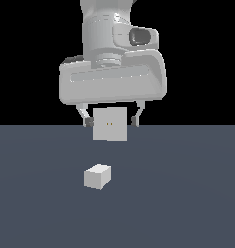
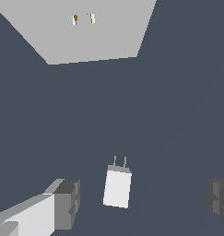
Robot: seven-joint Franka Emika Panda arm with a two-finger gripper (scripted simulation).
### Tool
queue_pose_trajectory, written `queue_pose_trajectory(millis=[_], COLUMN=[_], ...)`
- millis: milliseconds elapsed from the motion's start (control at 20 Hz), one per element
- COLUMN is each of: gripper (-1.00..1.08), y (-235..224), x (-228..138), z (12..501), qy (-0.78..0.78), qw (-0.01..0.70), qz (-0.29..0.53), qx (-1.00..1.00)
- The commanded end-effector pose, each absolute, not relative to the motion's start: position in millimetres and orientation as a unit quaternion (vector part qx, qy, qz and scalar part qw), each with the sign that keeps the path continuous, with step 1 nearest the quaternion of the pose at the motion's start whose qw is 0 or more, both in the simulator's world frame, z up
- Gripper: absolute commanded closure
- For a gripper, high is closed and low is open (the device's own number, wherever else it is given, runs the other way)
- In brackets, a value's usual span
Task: Plug the charger into the wall socket.
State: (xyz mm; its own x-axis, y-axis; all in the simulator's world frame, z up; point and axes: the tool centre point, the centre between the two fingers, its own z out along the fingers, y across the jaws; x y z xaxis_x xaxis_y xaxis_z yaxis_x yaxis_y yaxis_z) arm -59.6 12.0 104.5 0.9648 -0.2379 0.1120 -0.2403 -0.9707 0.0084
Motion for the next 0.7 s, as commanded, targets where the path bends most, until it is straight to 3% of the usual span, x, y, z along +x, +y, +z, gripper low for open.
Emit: queue_pose_trajectory(millis=[0, 650], gripper=[-0.92, -0.92], y=[16, 30], x=[-67, -86], z=[96, 66], qy=[-0.136, -0.185], qw=[0.012, 0.02], qz=[0.067, 0.106], qx=[0.988, 0.977])
